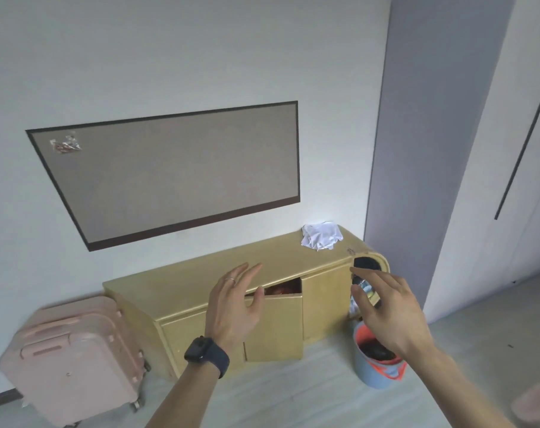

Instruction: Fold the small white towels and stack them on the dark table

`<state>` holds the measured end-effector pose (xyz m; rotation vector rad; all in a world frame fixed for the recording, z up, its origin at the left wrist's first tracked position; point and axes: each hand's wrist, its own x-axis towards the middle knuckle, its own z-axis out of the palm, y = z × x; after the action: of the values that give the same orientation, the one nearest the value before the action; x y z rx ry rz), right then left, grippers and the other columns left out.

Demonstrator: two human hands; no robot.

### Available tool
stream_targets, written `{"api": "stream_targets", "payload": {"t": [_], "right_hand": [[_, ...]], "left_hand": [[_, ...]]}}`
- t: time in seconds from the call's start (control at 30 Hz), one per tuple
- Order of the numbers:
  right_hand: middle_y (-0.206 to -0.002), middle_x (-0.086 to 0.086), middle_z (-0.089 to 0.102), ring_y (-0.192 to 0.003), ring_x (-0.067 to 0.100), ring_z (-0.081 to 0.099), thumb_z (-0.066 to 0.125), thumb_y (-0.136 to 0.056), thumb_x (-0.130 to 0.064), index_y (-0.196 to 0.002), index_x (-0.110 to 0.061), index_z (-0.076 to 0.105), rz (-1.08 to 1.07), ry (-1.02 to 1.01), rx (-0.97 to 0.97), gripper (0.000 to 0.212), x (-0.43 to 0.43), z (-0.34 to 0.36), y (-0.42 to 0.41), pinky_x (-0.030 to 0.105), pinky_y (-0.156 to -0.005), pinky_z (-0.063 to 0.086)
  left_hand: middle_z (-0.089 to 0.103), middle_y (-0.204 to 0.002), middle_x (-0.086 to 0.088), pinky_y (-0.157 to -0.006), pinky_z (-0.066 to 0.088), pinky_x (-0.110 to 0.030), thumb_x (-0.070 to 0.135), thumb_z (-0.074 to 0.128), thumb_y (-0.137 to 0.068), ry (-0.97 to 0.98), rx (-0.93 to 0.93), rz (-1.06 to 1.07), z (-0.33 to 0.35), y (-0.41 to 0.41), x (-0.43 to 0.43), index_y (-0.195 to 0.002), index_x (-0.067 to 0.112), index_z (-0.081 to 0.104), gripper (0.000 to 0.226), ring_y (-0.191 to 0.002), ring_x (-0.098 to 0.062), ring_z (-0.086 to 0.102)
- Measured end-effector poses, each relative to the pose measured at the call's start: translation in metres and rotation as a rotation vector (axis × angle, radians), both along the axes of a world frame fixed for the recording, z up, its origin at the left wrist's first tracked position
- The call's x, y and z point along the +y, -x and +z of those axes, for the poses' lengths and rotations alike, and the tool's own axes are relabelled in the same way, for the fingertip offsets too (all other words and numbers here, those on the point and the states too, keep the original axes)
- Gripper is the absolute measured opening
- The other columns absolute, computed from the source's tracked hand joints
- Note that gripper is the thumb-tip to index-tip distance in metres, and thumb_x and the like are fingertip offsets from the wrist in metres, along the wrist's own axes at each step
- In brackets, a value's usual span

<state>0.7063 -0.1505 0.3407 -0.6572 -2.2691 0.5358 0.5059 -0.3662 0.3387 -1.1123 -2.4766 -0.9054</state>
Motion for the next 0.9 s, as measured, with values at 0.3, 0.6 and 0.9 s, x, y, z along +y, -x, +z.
{"api": "stream_targets", "payload": {"t": [0.3,0.6,0.9], "right_hand": [[-0.121,-0.024,0.060,-0.119,0.014,0.049,0.057,-0.094,-0.043,-0.128,-0.041,0.060,0.024,0.120,-0.091,0.034,0.144,-0.064,0.158,0.035,-0.097,0.045],[-0.124,-0.014,0.062,-0.117,0.015,0.052,0.061,-0.092,-0.044,-0.130,-0.037,0.060,-0.044,0.250,-0.267,0.039,0.254,-0.120,0.307,0.035,-0.093,0.048],[-0.131,-0.013,0.057,-0.123,0.016,0.047,0.061,-0.091,-0.044,-0.129,-0.037,0.059,-0.086,0.394,-0.492,0.038,0.381,-0.216,0.440,0.036,-0.096,0.044]], "left_hand": [[0.048,-0.147,0.008,-0.113,0.035,-0.037,0.035,0.053,-0.095,0.097,-0.084,0.002,-0.075,0.157,0.149,-0.143,0.041,0.044,0.049,-0.138,-0.014,0.038],[0.045,-0.149,0.007,-0.117,0.023,-0.032,0.040,0.049,-0.096,0.247,-0.286,-0.004,-0.148,0.307,0.275,-0.145,0.043,0.041,0.050,-0.142,-0.012,0.032],[0.044,-0.151,0.005,-0.114,0.026,-0.033,0.041,0.048,-0.095,0.441,-0.398,0.022,-0.229,0.417,0.389,-0.145,0.042,0.040,0.050,-0.140,-0.015,0.035]]}}
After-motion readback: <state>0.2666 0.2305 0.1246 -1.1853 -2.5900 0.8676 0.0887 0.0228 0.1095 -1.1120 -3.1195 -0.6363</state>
